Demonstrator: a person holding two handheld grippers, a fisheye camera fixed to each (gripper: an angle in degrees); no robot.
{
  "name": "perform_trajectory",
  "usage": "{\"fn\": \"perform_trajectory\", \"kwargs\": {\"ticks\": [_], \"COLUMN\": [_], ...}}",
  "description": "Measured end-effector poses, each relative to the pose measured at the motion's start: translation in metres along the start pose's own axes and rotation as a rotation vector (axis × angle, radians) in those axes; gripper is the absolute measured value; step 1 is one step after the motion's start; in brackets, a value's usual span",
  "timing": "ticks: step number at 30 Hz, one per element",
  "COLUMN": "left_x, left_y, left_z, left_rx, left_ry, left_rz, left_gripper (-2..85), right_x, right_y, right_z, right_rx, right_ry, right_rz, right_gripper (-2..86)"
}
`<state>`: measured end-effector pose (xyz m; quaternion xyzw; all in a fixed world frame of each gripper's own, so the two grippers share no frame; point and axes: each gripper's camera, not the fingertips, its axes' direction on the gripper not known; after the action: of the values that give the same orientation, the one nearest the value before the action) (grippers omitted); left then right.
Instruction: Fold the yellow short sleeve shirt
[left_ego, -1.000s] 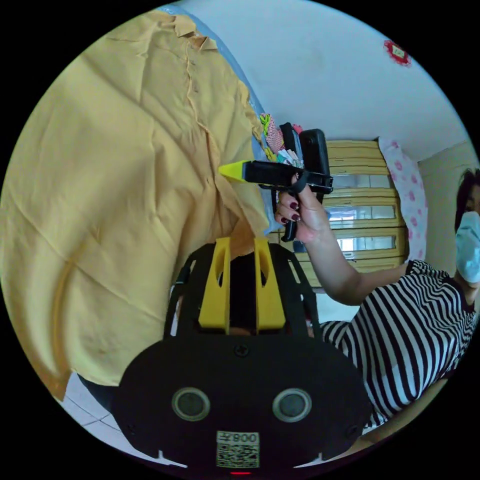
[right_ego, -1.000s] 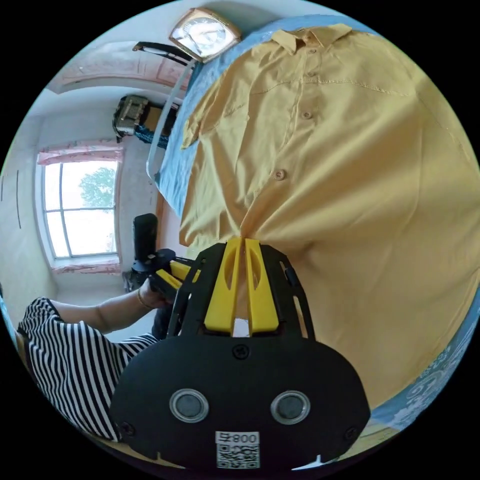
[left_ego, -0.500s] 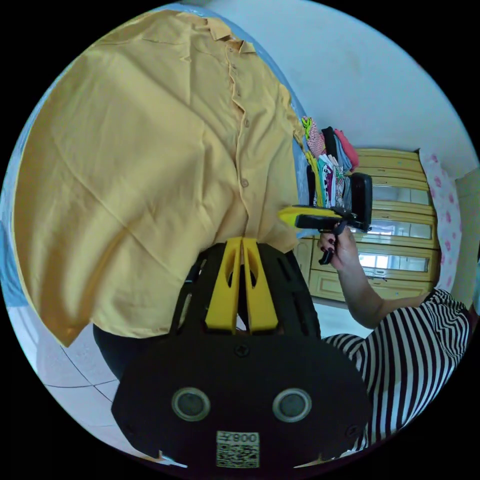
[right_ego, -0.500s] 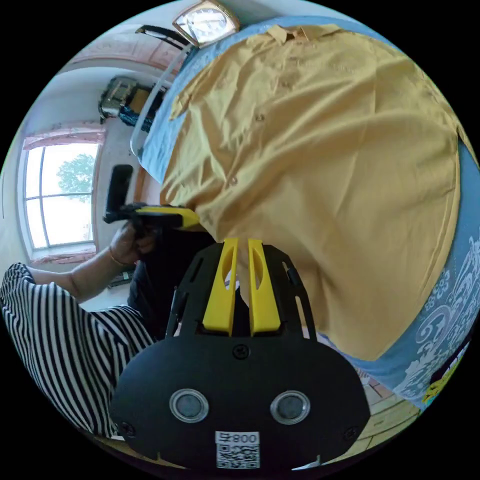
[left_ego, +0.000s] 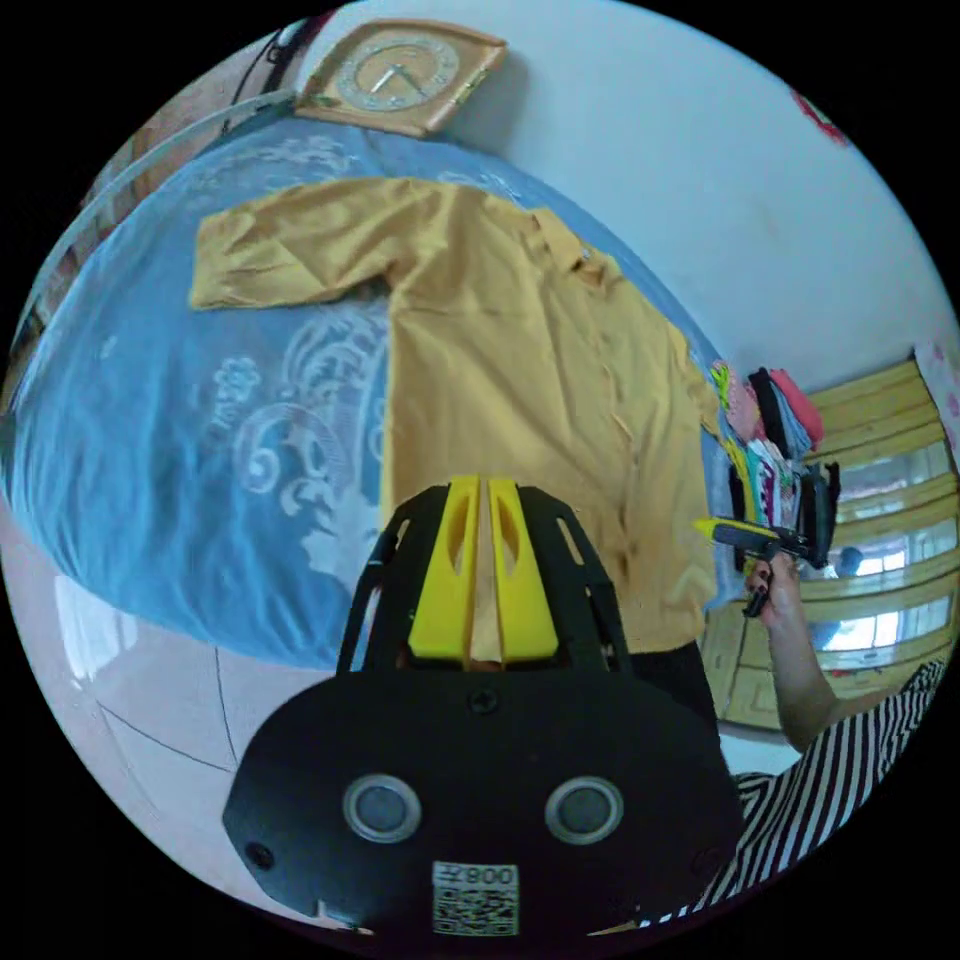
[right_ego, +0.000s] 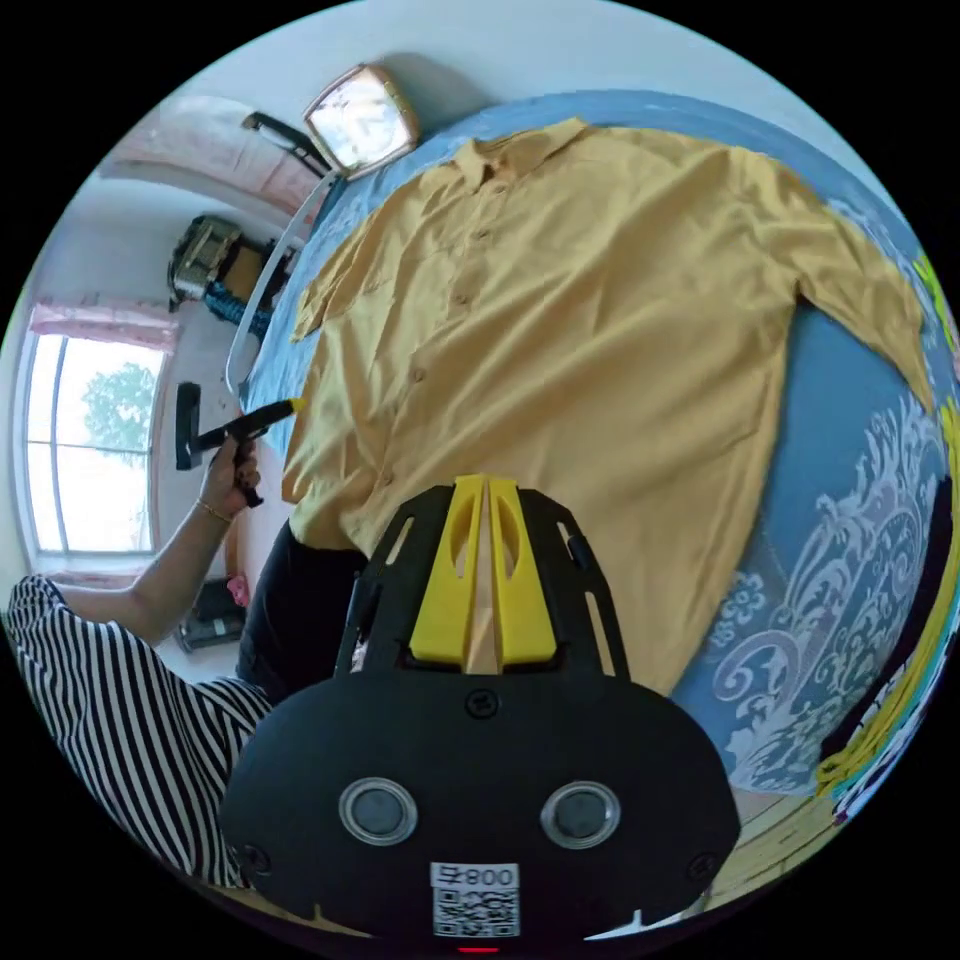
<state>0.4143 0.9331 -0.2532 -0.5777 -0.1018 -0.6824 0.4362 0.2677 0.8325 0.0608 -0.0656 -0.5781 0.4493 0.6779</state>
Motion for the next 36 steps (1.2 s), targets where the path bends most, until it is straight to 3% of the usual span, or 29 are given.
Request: {"fn": "perform_trajectory", "kwargs": {"ticks": [3,7,9,12,18,25,31,36], "left_x": [-0.015,0.002,0.017,0.033,0.076,0.127,0.223,0.365], "left_y": [-0.012,-0.017,-0.028,-0.038,-0.054,-0.088,-0.154,-0.224], "left_z": [0.016,0.010,0.026,0.053,0.065,0.116,0.177,0.262], "left_rx": [-0.087,0.020,-0.017,-0.095,-0.004,-0.032,-0.057,-0.124], "left_ry": [-0.009,0.058,0.049,-0.053,0.010,0.113,0.294,0.385], "left_rz": [-0.060,-0.026,0.005,0.017,0.078,0.151,0.408,0.725], "left_gripper": [1.3,1.1,0.8,0.6,0.5,1.4,4.4,6.8], "right_x": [0.047,0.083,0.090,0.112,0.118,0.154,0.207,0.224], "right_y": [0.012,0.044,0.057,0.085,0.118,0.106,0.093,0.078], "right_z": [-0.008,-0.014,-0.004,-0.004,-0.009,-0.040,-0.076,-0.083], "right_rx": [0.007,0.027,-0.005,0.067,0.158,0.449,0.592,0.617], "right_ry": [-0.010,0.001,0.023,-0.107,-0.103,-0.093,0.145,0.275], "right_rz": [0.128,0.221,0.218,0.284,0.310,0.381,0.552,0.601], "right_gripper": [1.4,0.8,0.4,0.3,0.4,2.9,8.0,8.8]}}
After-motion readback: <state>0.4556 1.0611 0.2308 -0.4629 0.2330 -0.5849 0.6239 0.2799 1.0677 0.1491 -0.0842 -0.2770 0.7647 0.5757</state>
